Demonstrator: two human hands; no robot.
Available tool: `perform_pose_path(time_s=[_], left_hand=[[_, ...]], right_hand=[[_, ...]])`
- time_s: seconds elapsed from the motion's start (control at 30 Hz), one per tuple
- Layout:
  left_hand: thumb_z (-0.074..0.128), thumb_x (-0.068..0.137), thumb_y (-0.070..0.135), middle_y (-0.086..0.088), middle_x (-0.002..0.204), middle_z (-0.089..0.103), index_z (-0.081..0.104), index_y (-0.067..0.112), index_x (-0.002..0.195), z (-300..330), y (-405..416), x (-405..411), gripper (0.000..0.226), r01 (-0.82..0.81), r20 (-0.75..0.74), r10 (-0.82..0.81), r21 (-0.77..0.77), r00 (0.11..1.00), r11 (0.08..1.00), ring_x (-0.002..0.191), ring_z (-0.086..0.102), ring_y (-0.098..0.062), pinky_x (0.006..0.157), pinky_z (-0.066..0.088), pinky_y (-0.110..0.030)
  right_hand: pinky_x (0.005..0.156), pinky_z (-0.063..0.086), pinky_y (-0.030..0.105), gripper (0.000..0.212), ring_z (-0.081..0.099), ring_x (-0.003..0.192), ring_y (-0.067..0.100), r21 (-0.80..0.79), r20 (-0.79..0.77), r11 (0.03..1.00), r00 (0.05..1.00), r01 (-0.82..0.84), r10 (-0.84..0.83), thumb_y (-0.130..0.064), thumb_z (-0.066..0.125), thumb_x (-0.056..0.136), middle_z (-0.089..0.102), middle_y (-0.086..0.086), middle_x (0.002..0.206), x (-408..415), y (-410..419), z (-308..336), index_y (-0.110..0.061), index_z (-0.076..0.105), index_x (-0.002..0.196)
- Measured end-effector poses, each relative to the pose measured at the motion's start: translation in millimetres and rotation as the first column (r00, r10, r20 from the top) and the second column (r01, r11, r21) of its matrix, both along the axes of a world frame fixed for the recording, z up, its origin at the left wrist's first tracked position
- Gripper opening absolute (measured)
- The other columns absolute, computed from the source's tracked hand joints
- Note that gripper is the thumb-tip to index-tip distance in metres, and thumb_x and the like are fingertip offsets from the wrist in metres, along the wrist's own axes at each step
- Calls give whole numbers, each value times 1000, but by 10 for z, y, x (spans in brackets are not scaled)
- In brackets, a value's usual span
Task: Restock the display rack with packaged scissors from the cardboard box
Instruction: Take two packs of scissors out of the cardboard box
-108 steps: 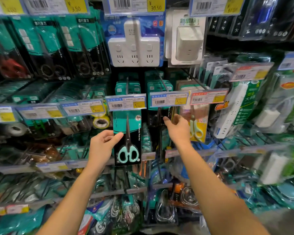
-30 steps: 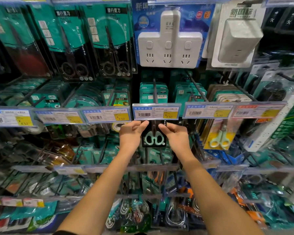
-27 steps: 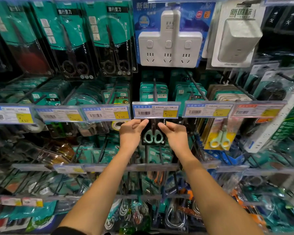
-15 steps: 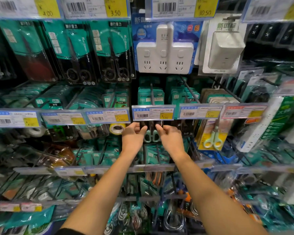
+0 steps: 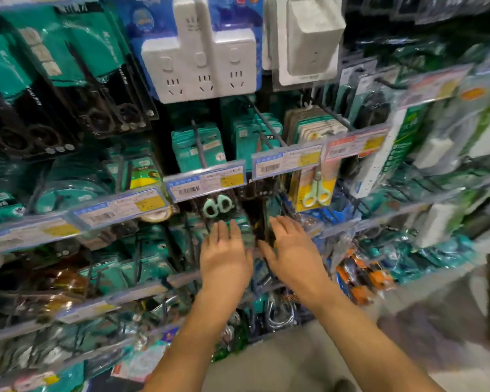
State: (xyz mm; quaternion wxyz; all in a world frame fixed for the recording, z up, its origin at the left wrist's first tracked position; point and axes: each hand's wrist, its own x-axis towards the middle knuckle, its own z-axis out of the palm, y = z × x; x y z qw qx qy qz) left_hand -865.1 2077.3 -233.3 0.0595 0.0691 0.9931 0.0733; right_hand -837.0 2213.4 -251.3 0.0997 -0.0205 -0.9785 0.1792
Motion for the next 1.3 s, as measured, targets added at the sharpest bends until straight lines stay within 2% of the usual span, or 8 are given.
perform_pose_path(time_s=[0.13, 0.27, 0.67, 0.73, 0.83, 1.0, 1.2, 1.3], left_hand=[[40, 101, 41, -8, 164, 19, 13, 13, 157, -24, 347, 263, 68, 183, -94, -182, 2, 979, 983, 151, 16, -24, 121, 18, -42], [42, 101, 36, -10, 163, 21, 18, 12, 155, -29, 818, 491, 65, 306, -82, -308, -27, 948, 952, 150, 18, -25, 120, 20, -41], [43, 97, 39, -5, 140, 47, 40, 14, 139, 84, 3113, 1848, 49, 650, -142, -664, -133, 734, 748, 134, 40, -24, 106, 34, -38], [43, 95, 37, -5, 133, 51, 45, 14, 132, 71, 3509, 2136, 43, 703, -144, -718, -149, 681, 696, 129, 44, -25, 100, 38, -38], [45, 94, 38, -6, 131, 53, 46, 14, 130, 64, 4037, 2547, 43, 750, -150, -768, -166, 622, 640, 127, 47, -25, 99, 39, -37], [49, 93, 40, -5, 129, 54, 47, 15, 129, 72, 4692, 3066, 44, 806, -144, -825, -178, 547, 565, 124, 49, -25, 94, 41, -37], [47, 95, 41, -4, 130, 55, 46, 14, 133, 42, 5159, 3291, 47, 812, -158, -846, -237, 510, 534, 125, 48, -23, 98, 40, -36], [47, 96, 41, -4, 133, 54, 44, 13, 138, -4, 5388, 3303, 50, 795, -150, -824, -218, 547, 567, 126, 48, -23, 99, 42, -36]], right_hand=[[116, 28, 36, 59, 34, 140, 26, 2, 28, 999, 999, 44, -44, -44, 51, 95, 43, 8, 150, 259, 357, -88, -12, 43, 144], [109, 39, 42, 58, 50, 129, 33, 29, -5, 996, 996, 90, -90, -35, 65, 88, 55, 15, 139, 651, 842, -122, -4, 53, 136], [90, 50, 44, 46, 59, 105, 38, 10, 48, 896, 894, 445, -445, -36, 52, 89, 63, 20, 111, 2479, 2851, -12, 1, 63, 114], [88, 52, 45, 41, 62, 100, 40, 0, 27, 865, 865, 502, -502, -30, 65, 86, 65, 22, 105, 2824, 3145, -15, 4, 65, 108], [87, 55, 45, 43, 65, 98, 41, -34, 4, 826, 826, 563, -563, -23, 78, 76, 68, 25, 102, 3300, 3551, -33, 6, 67, 106], [108, 35, 35, 51, 47, 126, 28, 10, 41, 753, 752, 658, -658, -43, 52, 93, 55, 12, 135, 3947, 4091, -71, -8, 54, 130], [99, 42, 32, 44, 49, 118, 21, -18, 16, 709, 710, 705, -704, -47, 49, 94, 56, 3, 130, 4276, 4526, -135, -18, 53, 126], [95, 46, 32, 42, 51, 116, 20, -40, -19, 705, 705, 708, -709, -46, 53, 93, 57, 2, 128, 4367, 4714, -134, -18, 54, 124]])
